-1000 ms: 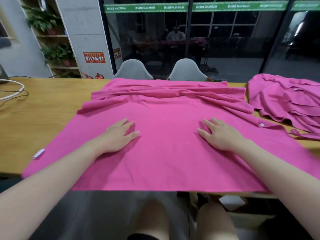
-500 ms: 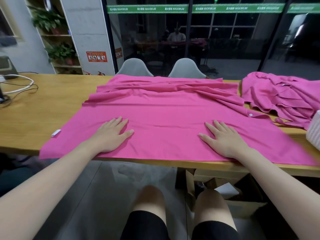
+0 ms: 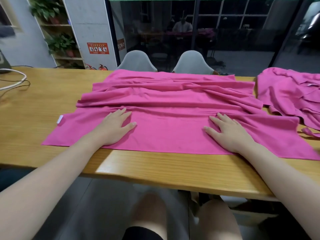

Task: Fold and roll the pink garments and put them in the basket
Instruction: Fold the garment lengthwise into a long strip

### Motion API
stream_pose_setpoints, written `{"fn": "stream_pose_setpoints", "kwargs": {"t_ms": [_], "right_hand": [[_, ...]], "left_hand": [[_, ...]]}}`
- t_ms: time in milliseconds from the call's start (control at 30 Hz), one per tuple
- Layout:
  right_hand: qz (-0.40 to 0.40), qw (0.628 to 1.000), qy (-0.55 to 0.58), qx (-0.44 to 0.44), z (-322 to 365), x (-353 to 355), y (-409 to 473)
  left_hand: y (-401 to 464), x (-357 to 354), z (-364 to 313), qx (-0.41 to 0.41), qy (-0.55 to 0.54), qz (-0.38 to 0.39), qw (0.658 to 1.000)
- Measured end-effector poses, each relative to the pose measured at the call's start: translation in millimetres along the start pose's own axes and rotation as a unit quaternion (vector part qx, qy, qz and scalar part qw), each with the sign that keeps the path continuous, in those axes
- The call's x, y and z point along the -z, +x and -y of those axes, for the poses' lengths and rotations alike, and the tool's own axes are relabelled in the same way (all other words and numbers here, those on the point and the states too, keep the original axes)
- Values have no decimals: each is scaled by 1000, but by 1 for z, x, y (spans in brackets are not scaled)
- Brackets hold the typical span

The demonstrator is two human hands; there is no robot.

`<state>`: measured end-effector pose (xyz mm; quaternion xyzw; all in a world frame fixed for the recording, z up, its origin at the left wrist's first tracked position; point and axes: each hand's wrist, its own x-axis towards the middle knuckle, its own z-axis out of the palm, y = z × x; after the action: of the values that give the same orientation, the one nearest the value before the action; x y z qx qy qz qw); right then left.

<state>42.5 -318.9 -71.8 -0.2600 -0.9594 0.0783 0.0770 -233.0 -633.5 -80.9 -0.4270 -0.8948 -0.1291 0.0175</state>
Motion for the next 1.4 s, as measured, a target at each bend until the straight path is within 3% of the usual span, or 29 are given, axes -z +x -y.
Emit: {"fn": "stream_pose_setpoints", "kwargs": {"t_ms": [67, 133, 233, 400, 500, 633, 800, 900, 1000, 1133, 1300, 1400], "right_hand": [[-72, 994, 22, 74, 2, 8, -18], [-78, 982, 49, 166, 5, 18, -43], [-64, 962, 27, 264, 5, 25, -70], [-89, 937, -27, 338, -4, 21, -72], [-78, 946, -35, 314, -10, 19, -68], [-80, 971, -41, 222, -7, 18, -64], [-168, 975, 85, 116, -11, 13, -56], [-204, 968, 117, 86, -8, 25, -40], [-212, 970, 101, 60, -3, 51, -9], [-161, 987, 19, 5, -6, 58, 50], [-79, 995, -66, -17, -12, 16, 74], [-88, 996, -22, -6, -22, 1, 75]], "left_hand": [[-14, 8, -9, -90, -26, -83, 992], [-35, 19, -25, -193, -37, -131, 972], [-70, 29, -49, -262, -43, -96, 959], [-84, 28, -56, -271, -31, -43, 961], [-80, 28, -54, -257, 19, -59, 964], [-73, 25, -50, -170, 74, -92, 978], [-62, 22, -44, -16, -152, -105, 983], [-49, 28, -49, -23, -161, -169, 972], [-13, 50, -55, -45, -58, -225, 972], [44, 58, -47, -7, 9, -163, 987], [74, 17, -33, -1, 98, -49, 994], [78, 0, -22, -4, 74, -64, 995]]}}
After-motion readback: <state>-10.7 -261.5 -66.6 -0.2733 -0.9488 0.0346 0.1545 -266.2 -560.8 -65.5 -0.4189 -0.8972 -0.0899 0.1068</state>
